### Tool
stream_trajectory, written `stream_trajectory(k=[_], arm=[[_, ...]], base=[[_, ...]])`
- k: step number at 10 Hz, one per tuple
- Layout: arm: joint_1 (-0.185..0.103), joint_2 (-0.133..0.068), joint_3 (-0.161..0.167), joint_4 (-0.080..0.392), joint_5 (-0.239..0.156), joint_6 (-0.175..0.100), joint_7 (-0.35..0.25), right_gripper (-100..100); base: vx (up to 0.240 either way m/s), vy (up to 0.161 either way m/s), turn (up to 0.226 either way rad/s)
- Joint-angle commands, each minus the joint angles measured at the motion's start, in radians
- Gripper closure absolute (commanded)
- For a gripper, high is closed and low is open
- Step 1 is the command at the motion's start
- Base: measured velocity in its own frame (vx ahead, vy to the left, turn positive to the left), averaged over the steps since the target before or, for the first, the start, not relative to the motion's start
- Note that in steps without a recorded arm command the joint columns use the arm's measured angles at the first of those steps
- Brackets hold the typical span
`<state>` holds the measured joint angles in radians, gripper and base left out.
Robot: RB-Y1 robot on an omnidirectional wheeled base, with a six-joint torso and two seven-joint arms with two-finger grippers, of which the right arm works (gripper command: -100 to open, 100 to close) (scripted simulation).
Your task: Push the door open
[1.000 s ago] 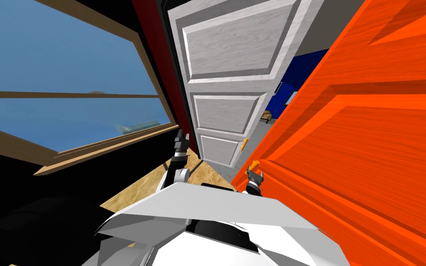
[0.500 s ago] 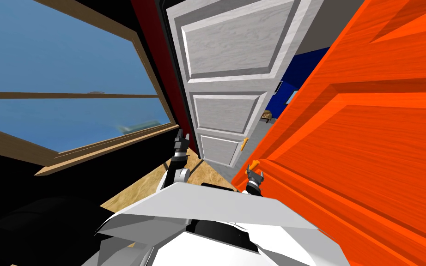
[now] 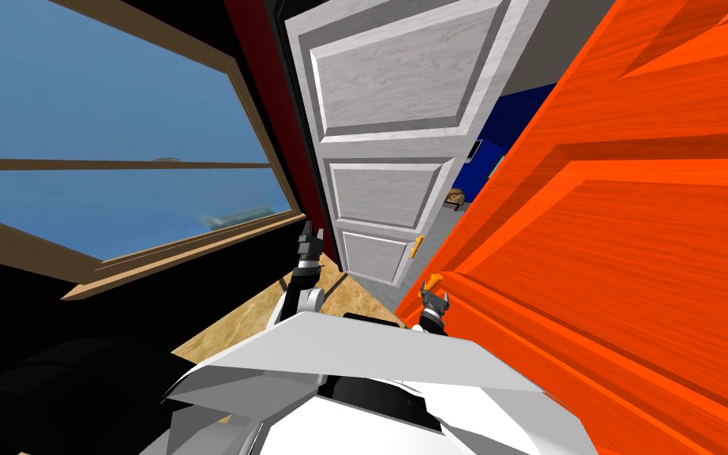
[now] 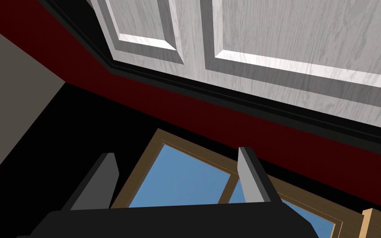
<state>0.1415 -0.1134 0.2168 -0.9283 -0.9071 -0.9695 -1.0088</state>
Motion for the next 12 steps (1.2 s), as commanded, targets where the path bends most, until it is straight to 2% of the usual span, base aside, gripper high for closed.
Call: stream_trajectory(k=[1, 6, 12], arm=[[0.009, -0.011, -0.029, 0.001, -0.004, 0.0, 0.007, 100], [0.008, -0.013, -0.052, 0.009, -0.002, -0.003, 0.009, 100], [0.007, -0.013, -0.057, 0.011, -0.002, -0.003, 0.009, 100]], base=[[-0.006, -0.029, 0.065], [0.001, -0.019, 0.012], [-0.001, -0.005, 0.0]])
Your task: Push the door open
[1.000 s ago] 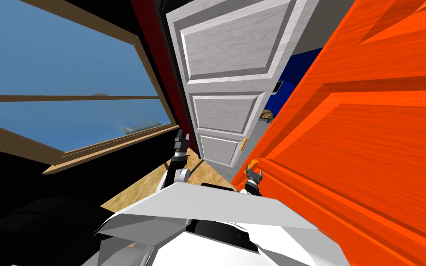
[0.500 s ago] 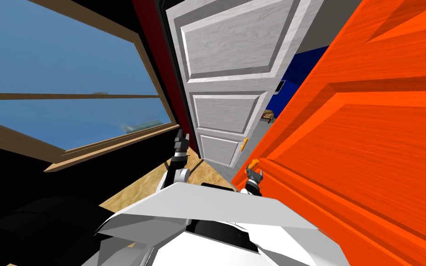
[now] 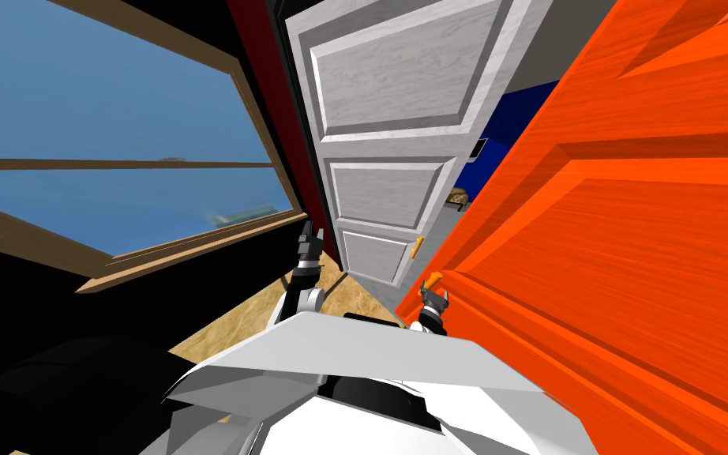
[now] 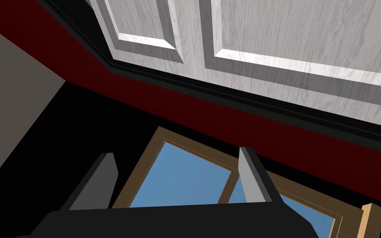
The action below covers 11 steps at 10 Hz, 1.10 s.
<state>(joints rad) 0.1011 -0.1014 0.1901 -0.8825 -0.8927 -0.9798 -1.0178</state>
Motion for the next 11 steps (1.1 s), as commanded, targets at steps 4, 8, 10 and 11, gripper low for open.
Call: stream_trajectory(k=[4, 8, 10, 11], arm=[[0.048, -0.025, -0.031, -0.035, -0.016, 0.007, 0.018, 100], [0.047, -0.026, -0.036, -0.033, -0.015, 0.006, 0.019, 100], [0.046, -0.026, -0.036, -0.033, -0.015, 0.006, 0.019, 100], [0.02, -0.026, -0.036, -0.008, -0.015, 0.006, 0.019, 100]], base=[[-0.004, -0.007, -0.002], [0.008, 0.0, -0.006], [-0.004, -0.004, 0.004], [-0.015, -0.008, 0.014]])
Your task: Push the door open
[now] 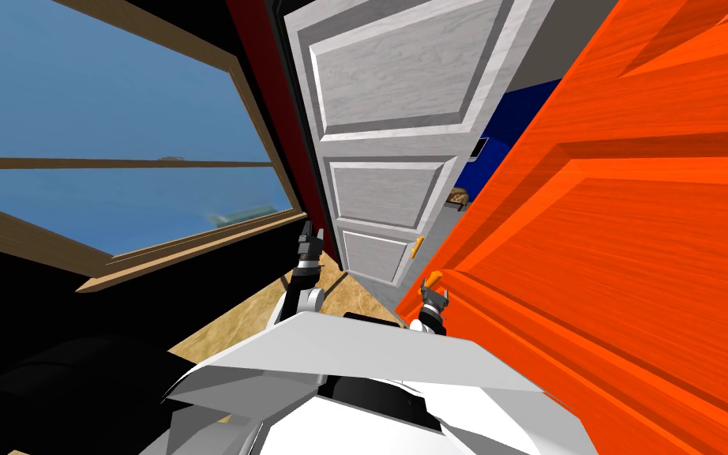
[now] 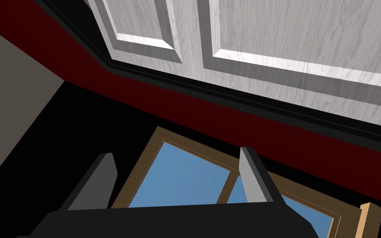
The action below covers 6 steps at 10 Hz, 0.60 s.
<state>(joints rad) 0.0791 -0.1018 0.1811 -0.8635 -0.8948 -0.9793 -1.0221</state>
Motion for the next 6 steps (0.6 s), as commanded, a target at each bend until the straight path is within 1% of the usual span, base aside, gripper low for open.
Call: stream_trajectory(k=[1, 3, 4, 6], arm=[[0.05, -0.025, -0.027, -0.05, -0.013, 0.006, 0.023, 100], [0.069, -0.025, -0.027, -0.052, -0.013, 0.006, 0.023, 100], [0.069, -0.025, -0.027, -0.052, -0.013, 0.006, 0.023, 100], [0.069, -0.025, -0.027, -0.052, -0.013, 0.006, 0.023, 100]], base=[[0.0, 0.0, 0.0], [0.003, 0.006, 0.008], [-0.003, -0.012, -0.03], [-0.002, -0.006, 0.022]])
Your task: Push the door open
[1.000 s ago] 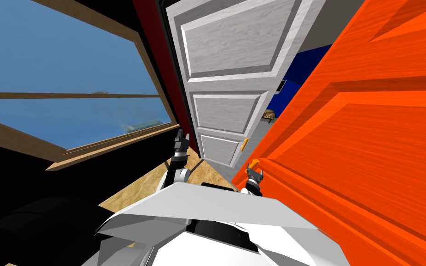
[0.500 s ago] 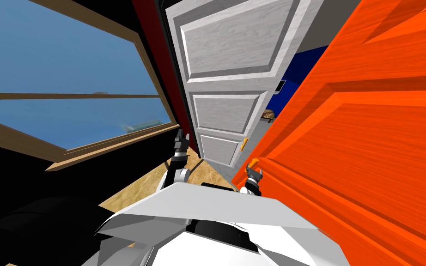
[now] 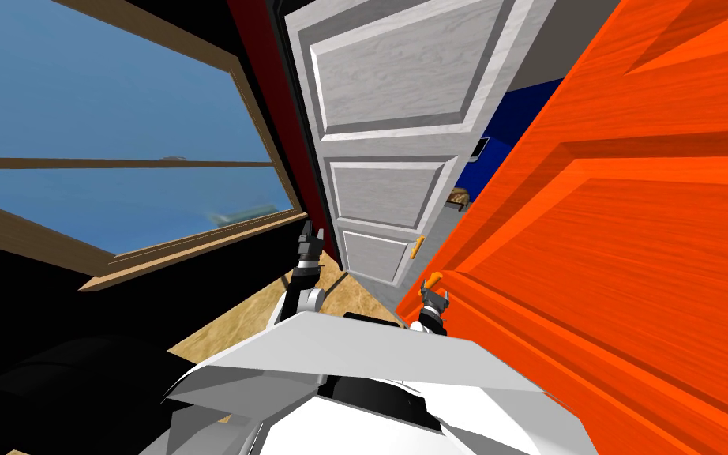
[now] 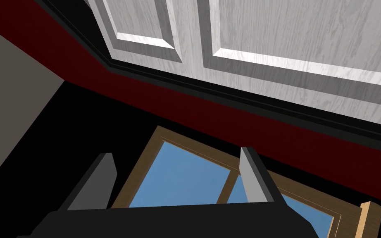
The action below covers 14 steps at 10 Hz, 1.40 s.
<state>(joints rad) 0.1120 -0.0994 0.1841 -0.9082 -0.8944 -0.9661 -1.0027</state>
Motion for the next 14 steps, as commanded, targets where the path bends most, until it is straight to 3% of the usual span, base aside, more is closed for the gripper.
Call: stream_trajectory(k=[1, 7, 13, 14], arm=[[0.002, -0.004, -0.029, 0.014, -0.017, -0.017, 0.009, 100], [0.003, -0.006, -0.051, 0.024, -0.03, -0.03, 0.016, 100], [-0.007, -0.006, -0.051, 0.024, -0.03, -0.03, 0.016, 100], [0.003, -0.006, -0.051, 0.024, -0.03, -0.03, 0.016, 100]], base=[[0.0, -0.057, 0.178], [-0.001, -0.038, 0.044], [0.0, -0.011, -0.002], [0.009, 0.014, 0.043]])
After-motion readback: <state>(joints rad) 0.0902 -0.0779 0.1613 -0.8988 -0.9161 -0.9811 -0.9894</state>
